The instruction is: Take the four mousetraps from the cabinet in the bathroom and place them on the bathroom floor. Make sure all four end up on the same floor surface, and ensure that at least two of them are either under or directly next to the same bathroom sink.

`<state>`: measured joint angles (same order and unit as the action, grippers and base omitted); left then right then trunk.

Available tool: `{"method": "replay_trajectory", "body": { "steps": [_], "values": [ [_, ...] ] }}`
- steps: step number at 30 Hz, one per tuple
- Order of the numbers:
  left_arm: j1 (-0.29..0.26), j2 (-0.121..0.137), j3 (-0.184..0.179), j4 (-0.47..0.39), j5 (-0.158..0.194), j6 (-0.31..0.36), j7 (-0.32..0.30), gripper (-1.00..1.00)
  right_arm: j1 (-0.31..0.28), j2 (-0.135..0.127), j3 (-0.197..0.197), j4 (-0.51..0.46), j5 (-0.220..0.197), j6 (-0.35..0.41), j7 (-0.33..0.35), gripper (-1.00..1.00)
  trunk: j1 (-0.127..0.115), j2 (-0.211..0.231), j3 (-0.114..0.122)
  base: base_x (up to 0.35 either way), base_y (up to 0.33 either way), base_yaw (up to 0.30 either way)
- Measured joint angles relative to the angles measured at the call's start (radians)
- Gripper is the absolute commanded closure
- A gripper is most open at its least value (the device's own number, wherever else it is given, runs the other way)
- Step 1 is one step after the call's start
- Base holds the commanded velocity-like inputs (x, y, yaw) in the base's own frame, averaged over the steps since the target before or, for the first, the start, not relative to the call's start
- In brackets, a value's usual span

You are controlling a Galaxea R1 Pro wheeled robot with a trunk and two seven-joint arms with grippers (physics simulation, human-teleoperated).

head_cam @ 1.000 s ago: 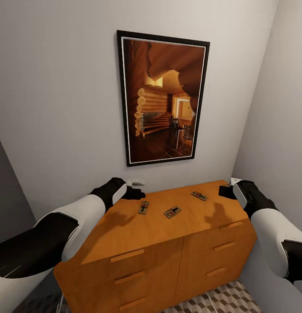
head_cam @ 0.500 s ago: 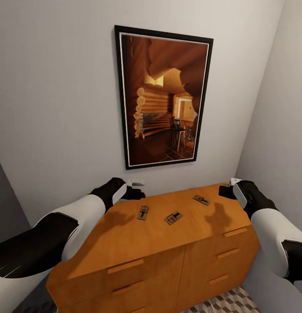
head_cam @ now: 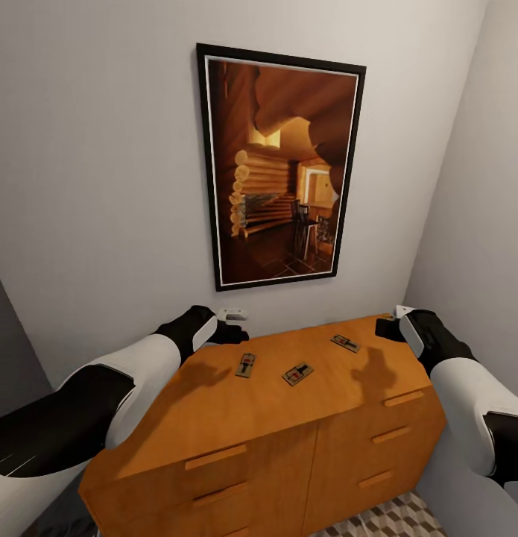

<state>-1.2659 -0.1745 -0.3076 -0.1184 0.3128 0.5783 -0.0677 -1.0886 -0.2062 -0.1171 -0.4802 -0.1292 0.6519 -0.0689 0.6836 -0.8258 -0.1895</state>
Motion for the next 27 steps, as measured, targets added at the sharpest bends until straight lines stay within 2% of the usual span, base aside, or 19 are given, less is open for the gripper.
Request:
{"method": "replay_trajectory", "body": {
  "steps": [13,15,19,27],
  "values": [
    [0.000,0.000,0.000,-0.005,-0.001,0.003,0.000,-1.00,0.000,-0.002,0.001,0.000,0.001,0.003,-0.002,1.00,0.000,0.000,0.000,0.000,0.000,0.000],
    [0.000,0.000,-0.002,-0.005,0.002,0.003,-0.001,-1.00,0.000,-0.014,0.001,0.000,0.003,0.004,-0.003,1.00,0.000,0.000,0.000,0.000,0.000,0.000],
    [0.000,0.000,-0.001,-0.006,0.001,0.003,-0.001,-1.00,0.000,-0.026,0.001,0.000,0.000,0.005,-0.001,1.00,0.015,-0.028,-0.012,0.000,0.000,0.000],
    [0.000,0.000,0.001,-0.006,0.001,0.004,-0.001,-1.00,0.000,-0.031,0.003,0.000,0.000,0.005,0.001,1.00,0.046,-0.084,-0.038,0.000,0.000,0.000]
  ]
}}
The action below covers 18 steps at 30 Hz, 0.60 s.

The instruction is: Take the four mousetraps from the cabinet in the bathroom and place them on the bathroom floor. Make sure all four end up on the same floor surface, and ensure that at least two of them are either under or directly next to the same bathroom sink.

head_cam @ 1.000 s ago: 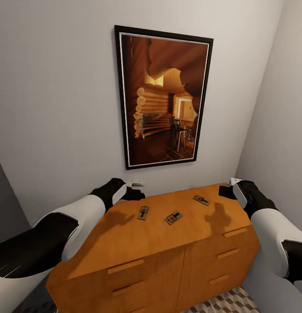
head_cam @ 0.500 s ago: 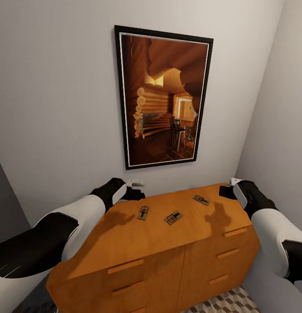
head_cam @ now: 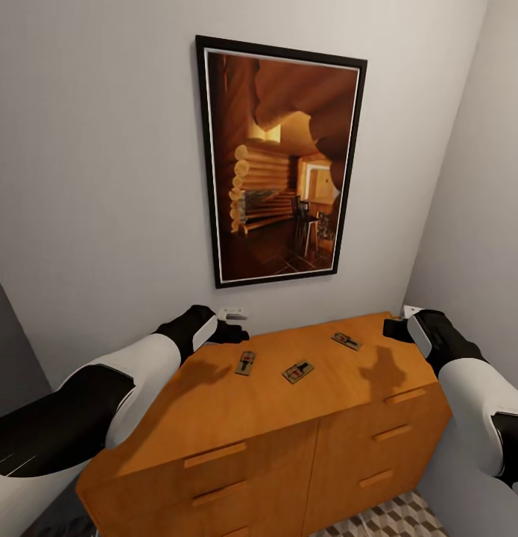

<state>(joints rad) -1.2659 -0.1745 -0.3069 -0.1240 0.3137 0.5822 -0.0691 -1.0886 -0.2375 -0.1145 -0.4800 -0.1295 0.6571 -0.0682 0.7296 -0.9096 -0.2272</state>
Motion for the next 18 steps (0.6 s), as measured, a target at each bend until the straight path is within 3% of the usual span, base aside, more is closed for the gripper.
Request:
{"method": "replay_trajectory", "body": {
  "steps": [18],
  "values": [
    [0.000,0.000,0.000,0.001,-0.001,-0.001,0.000,-1.00,0.000,0.000,0.001,0.015,0.002,-0.004,0.000,1.00,0.069,-0.126,-0.057,0.000,0.000,0.000]
  ]
}}
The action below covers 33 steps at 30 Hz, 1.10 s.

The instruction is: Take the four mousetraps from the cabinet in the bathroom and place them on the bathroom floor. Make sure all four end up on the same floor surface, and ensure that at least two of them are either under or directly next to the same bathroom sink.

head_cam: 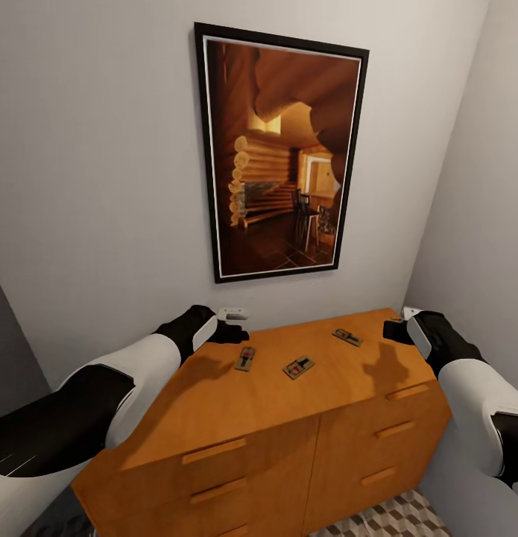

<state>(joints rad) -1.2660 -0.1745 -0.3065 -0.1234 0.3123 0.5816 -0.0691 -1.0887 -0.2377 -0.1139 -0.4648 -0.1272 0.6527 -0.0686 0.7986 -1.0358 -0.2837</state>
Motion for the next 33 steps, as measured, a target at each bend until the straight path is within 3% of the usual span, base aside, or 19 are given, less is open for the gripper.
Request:
{"method": "replay_trajectory", "body": {
  "steps": [4,24,29,33],
  "values": [
    [0.000,0.000,0.000,0.001,0.000,0.000,0.000,-1.00,0.000,0.000,0.000,0.001,0.001,0.000,0.000,1.00,0.015,-0.028,-0.013,0.000,0.000,0.000],
    [0.000,0.000,0.000,0.000,0.000,0.000,-0.001,-1.00,0.000,0.000,0.000,0.005,0.001,0.000,-0.008,1.00,0.015,-0.028,-0.013,0.000,0.000,-0.077],
    [0.000,0.000,0.001,0.001,0.001,0.000,-0.001,-1.00,0.000,0.000,0.000,0.005,0.001,0.000,-0.008,1.00,0.035,-0.063,-0.028,0.000,0.000,-0.003],
    [0.000,0.000,0.001,0.001,0.001,0.000,-0.002,-1.00,0.000,0.000,0.000,0.006,0.001,-0.001,-0.008,1.00,0.035,-0.063,-0.028,0.000,0.000,0.000]
  ]
}}
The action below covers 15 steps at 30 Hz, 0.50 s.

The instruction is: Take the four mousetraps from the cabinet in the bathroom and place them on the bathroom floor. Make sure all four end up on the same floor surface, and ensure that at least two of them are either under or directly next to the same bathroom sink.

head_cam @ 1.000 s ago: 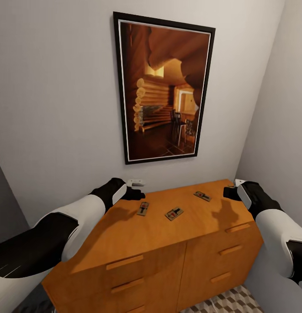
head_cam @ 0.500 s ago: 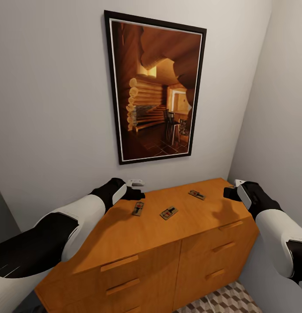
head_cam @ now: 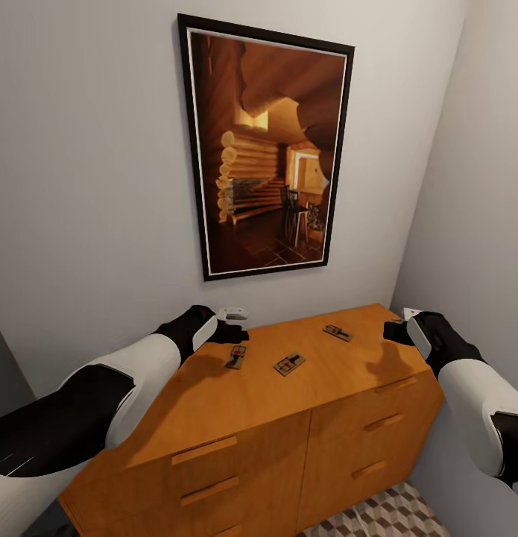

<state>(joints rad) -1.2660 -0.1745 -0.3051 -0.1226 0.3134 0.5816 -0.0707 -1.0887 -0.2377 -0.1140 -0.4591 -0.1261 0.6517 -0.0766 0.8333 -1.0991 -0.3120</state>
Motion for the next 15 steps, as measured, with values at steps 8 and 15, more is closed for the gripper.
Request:
{"method": "replay_trajectory", "body": {
  "steps": [8,15],
  "values": [
    [0.000,0.000,0.000,0.000,0.002,-0.001,0.001,-1.00,0.000,0.000,0.000,0.001,0.000,0.000,0.001,1.00,0.000,0.000,0.000,0.000,0.000,0.000],
    [0.000,0.000,0.001,0.005,0.005,-0.003,0.002,-1.00,0.000,0.000,0.000,0.001,0.000,-0.001,0.000,1.00,0.000,0.000,0.000,0.000,0.000,0.000]
  ]
}}
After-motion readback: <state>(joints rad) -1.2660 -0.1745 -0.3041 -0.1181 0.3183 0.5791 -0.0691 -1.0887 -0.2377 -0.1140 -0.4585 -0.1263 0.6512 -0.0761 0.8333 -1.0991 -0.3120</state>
